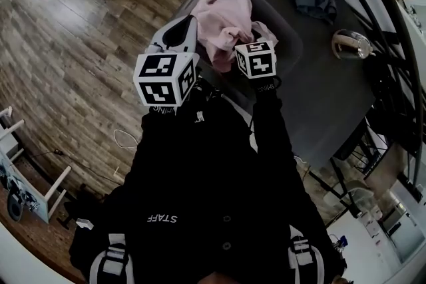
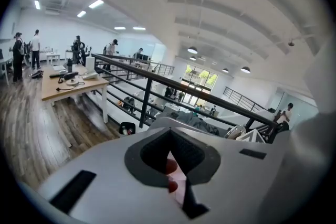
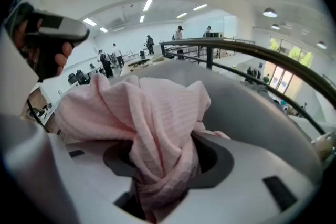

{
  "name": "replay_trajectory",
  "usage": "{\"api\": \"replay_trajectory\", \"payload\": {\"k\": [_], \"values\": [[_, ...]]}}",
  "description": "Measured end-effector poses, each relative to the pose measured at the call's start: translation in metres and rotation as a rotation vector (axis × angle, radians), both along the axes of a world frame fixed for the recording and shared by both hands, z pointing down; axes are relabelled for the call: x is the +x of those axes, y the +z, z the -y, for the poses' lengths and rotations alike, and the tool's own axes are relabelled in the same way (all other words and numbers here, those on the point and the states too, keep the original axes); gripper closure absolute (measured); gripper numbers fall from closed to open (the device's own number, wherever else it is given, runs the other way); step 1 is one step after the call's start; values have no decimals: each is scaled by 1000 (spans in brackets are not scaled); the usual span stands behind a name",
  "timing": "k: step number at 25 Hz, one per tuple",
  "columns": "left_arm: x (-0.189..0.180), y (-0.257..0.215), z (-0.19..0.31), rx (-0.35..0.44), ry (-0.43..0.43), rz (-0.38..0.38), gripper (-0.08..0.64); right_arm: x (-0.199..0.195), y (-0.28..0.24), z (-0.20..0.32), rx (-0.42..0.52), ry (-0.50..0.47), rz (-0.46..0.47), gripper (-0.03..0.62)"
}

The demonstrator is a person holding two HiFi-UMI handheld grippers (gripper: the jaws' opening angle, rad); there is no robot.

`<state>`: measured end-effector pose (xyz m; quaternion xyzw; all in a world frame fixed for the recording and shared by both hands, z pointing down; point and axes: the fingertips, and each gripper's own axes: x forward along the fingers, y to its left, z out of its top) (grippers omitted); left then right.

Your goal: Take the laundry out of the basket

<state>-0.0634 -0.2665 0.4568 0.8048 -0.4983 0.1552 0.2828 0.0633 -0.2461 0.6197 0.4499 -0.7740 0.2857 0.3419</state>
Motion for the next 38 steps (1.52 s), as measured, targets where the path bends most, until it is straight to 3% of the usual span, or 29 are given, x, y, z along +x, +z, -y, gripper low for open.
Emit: {"api": "replay_trajectory", "payload": {"k": [17,27,38], "values": [[3,-146,-35,335,-23,-74,560,52,-265,-29,579,329,263,349],[10,-195,-44,477,-11,-43,560,68,-344,-55,743,424,288,343],[30,-211,-52,555,22,-3,560,89,-393,-76,873,495,286,341]]}}
